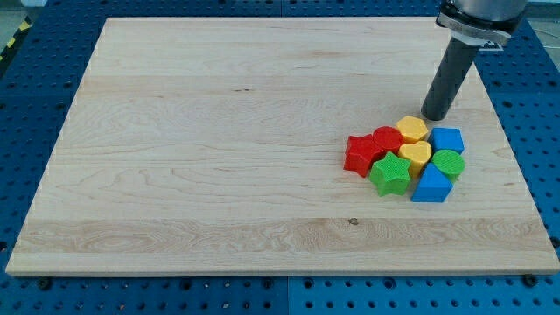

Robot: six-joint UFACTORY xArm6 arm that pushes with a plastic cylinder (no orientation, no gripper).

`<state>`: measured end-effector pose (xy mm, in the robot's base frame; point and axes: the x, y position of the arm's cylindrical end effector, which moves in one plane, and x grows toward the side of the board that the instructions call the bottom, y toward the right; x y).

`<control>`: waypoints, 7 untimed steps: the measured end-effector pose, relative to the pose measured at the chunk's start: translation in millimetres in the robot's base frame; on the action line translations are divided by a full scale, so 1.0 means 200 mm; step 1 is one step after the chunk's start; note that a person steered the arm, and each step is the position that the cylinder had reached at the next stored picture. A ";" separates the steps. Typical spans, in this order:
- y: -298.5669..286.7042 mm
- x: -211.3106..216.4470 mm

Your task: Push the red circle in between the green star and red star

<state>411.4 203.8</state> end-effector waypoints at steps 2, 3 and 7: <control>-0.16 -0.04; -0.21 -0.08; -0.28 -0.06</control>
<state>399.8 148.6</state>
